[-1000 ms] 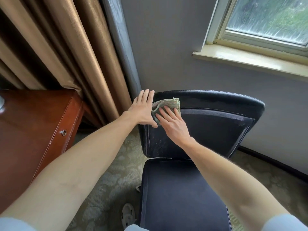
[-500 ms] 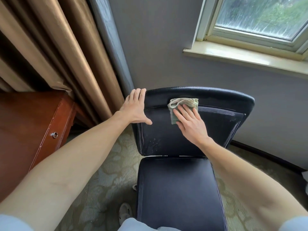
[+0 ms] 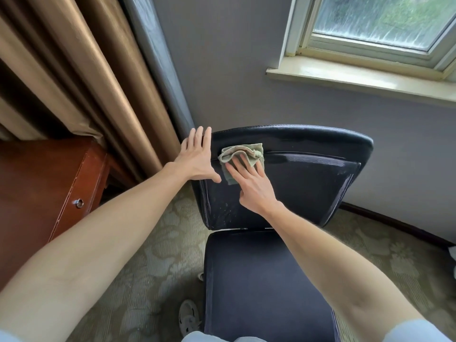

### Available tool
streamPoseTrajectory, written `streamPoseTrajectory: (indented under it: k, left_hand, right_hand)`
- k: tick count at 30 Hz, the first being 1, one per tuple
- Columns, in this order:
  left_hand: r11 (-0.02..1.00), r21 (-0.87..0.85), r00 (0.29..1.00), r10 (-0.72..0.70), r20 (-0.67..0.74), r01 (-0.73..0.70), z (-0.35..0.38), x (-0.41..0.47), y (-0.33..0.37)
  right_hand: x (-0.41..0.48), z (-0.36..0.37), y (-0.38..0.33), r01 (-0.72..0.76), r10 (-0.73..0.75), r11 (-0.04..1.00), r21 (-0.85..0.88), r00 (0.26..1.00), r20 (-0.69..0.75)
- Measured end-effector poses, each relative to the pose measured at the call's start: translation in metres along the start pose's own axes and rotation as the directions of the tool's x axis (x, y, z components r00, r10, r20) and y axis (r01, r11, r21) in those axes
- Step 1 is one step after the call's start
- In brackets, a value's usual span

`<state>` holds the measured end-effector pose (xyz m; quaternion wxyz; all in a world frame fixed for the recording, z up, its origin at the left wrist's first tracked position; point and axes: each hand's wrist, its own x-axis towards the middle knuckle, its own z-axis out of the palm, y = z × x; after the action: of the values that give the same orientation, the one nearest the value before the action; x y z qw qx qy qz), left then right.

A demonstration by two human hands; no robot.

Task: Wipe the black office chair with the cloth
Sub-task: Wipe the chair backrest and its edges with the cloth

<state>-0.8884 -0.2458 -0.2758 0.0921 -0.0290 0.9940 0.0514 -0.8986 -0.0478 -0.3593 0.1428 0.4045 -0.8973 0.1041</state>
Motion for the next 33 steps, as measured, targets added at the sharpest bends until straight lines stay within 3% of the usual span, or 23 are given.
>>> streamPoseTrajectory:
  k: [3, 9, 13, 17, 24, 27, 33]
  left_hand:
    - [0.990, 0.104, 0.994, 0.102, -0.044, -0.097, -0.002, 0.004, 0.013]
    - [0.956, 0.184, 0.968, 0.242, -0.070, -0.226, -0.010, 0.033, 0.069]
    - [0.969, 0.169, 0.978, 0.193, -0.077, -0.178, -0.006, 0.045, 0.098]
    - [0.974, 0.171, 0.982, 0.168, -0.082, -0.152, -0.004, 0.045, 0.097]
    - [0.974, 0.171, 0.987, 0.156, -0.028, -0.149, -0.007, 0.043, 0.093]
    - [0.970, 0.190, 0.988, 0.156, -0.018, -0.150, -0.007, 0.044, 0.092]
    - [0.961, 0.239, 0.988, 0.152, -0.034, -0.139, -0.007, 0.044, 0.094]
  right_hand:
    - [-0.008, -0.007, 0.016, 0.013, -0.013, 1.000, -0.019, 1.000, 0.004]
    - [-0.040, -0.032, 0.063, -0.126, 0.128, 0.989, -0.072, 0.991, 0.023]
    - [-0.072, -0.046, 0.096, -0.323, 0.323, 0.945, -0.052, 0.946, -0.006]
    - [-0.074, -0.045, 0.097, -0.377, 0.377, 0.926, 0.000, 0.926, -0.013]
    - [-0.038, -0.019, 0.054, -0.247, 0.251, 0.961, 0.122, 0.968, -0.014]
    - [-0.030, -0.015, 0.049, -0.142, 0.147, 0.984, 0.112, 0.988, -0.037]
    - [-0.035, -0.023, 0.071, -0.080, 0.083, 0.995, 0.059, 0.996, -0.042]
